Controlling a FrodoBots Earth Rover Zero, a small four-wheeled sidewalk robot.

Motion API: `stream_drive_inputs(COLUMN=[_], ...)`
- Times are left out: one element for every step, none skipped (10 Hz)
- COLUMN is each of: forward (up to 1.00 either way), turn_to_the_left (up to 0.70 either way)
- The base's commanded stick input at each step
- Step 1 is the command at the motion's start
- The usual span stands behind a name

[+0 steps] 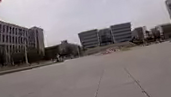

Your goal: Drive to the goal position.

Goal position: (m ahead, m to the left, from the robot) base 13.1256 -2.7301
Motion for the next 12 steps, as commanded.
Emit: stream_drive_inputs(forward=[0.85,0.85,0.85,0.85,0.85,0.85,0.85,0.85,0.85,0.85,0.85,0.85], turn_to_the_left=[0.0,0.0,0.0,0.0,0.0,0.0,-0.11,-0.24,-0.29,-0.22,-0.14,-0.06])
